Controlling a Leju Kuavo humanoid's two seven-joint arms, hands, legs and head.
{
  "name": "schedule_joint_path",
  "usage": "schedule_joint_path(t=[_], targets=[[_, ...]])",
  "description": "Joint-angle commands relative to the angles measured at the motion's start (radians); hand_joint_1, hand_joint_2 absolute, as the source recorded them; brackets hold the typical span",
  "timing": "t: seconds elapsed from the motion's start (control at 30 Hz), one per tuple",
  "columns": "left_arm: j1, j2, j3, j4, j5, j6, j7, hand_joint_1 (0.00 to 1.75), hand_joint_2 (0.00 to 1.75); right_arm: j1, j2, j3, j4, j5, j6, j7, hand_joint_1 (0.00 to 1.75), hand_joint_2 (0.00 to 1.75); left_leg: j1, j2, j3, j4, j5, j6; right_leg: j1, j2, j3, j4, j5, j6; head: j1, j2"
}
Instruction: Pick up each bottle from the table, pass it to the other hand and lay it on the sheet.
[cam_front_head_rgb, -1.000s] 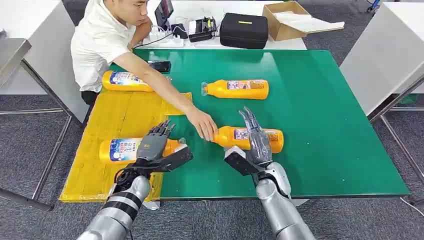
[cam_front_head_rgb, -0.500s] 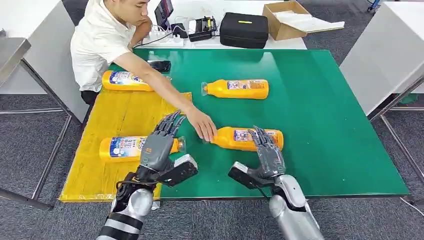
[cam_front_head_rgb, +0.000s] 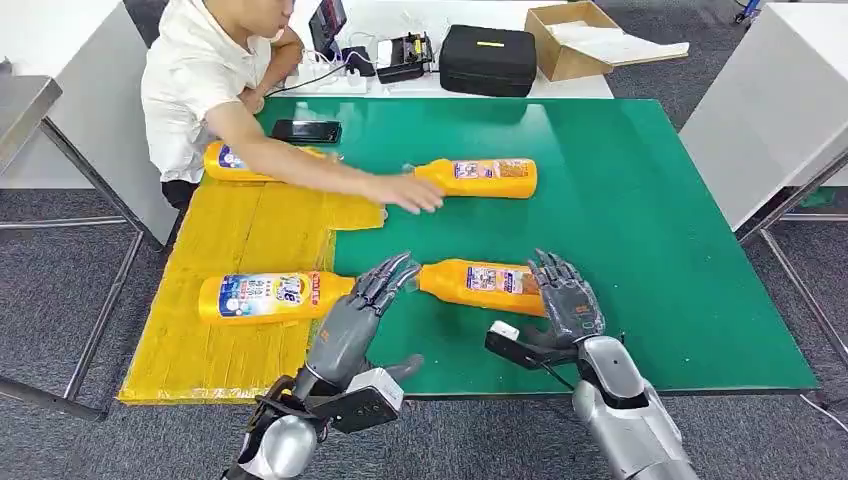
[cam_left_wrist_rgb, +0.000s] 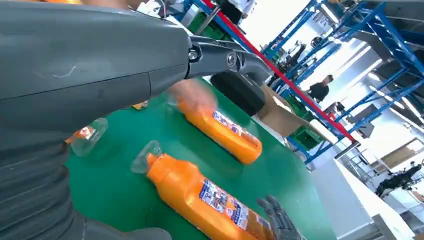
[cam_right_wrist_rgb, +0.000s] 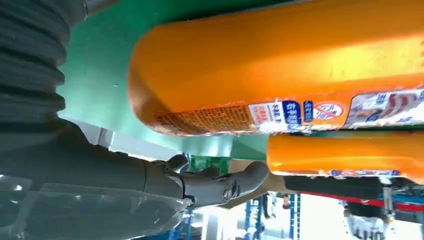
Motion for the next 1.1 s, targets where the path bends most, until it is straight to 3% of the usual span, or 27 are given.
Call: schedule_joint_path(t=[0.03, 0.4, 0.8, 1.1], targets=[[0.014, 0.014, -0.048, 0.009, 0.035, -0.011, 0.008, 0.0, 1.75, -0.056, -0.021, 0.055, 0.079, 0.013, -0.007, 0.02, 0.0, 1.75, 0.001, 0.004, 0.006, 0.0, -0.003, 0.0, 0.002, 0.002, 0.005, -0.001, -0.002, -0.005, 0.001, 0.0], [-0.002, 0.006, -0.04, 0.03, 0.059, 0.018, 0.007, 0.0, 1.75, -0.136, 0.017, 0.031, 0.256, -0.008, 0.009, 0.013, 0.0, 1.75, 0.001, 0.003, 0.003, -0.001, -0.001, 0.0, 0.001, 0.002, 0.003, -0.001, 0.0, -0.003, 0.001, 0.0], [-0.002, 0.005, -0.04, 0.032, 0.062, 0.017, 0.006, 0.0, 1.75, -0.138, 0.017, 0.031, 0.261, -0.009, 0.007, 0.01, 0.0, 1.75, 0.001, 0.002, 0.003, -0.001, -0.001, 0.0, 0.001, 0.001, 0.003, -0.001, 0.0, -0.002, 0.001, 0.0], [-0.042, 0.003, -0.05, 0.074, 0.08, 0.01, -0.004, 0.0, 1.75, -0.217, 0.08, -0.008, 0.466, -0.078, -0.042, -0.052, 0.0, 1.75, 0.002, 0.004, 0.006, -0.001, -0.001, 0.0, 0.002, 0.002, 0.005, -0.001, 0.0, -0.003, 0.0, 0.0]])
